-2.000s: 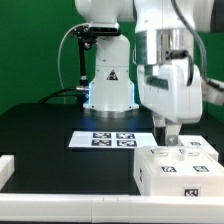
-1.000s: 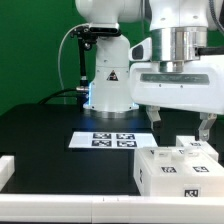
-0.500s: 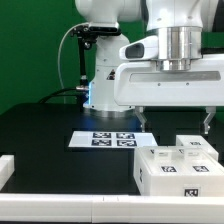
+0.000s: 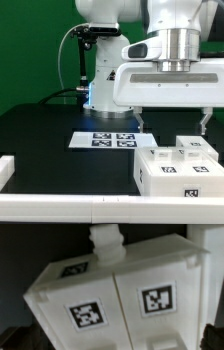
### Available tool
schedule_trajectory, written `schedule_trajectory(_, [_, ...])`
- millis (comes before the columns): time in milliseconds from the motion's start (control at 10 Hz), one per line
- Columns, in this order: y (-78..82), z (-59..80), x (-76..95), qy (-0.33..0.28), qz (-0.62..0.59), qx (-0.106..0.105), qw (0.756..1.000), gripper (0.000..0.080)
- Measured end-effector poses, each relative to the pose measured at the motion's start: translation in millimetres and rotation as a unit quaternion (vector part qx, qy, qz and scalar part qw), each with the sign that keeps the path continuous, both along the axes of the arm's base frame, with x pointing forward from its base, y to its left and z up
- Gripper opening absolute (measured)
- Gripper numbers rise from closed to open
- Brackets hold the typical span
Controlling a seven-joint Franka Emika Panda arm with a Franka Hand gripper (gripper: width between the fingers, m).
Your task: Assemble cabinet
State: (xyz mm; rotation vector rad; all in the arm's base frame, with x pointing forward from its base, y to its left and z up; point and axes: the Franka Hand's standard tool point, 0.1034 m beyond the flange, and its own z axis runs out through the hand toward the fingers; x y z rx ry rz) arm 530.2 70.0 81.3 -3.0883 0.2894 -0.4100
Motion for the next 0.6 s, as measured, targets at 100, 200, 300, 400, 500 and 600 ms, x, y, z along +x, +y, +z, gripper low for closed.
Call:
schedule_trajectory(100, [4.4, -2.6, -3.1, 0.001, -0.005, 0.001, 1.0, 0.0797])
schedule_trajectory(200, [2.9, -2.3, -2.0, 0.001, -0.006, 0.001, 1.0, 0.0797])
schedule_trajectory(300, [2.4, -2.7, -2.2, 0.001, -0.006, 0.001, 1.0, 0.0797])
schedule_trajectory(400, [2.0, -3.6, -3.3, -0.003, -0.004, -0.002, 1.0, 0.0797])
schedule_trajectory(500, [-3.8, -8.3, -10.1, -0.016, 0.015, -0.017, 1.0, 0.0797])
schedule_trajectory(600, [-12.1, -14.5, -16.7, -0.027, 0.032, -0.033, 0.999, 0.0797])
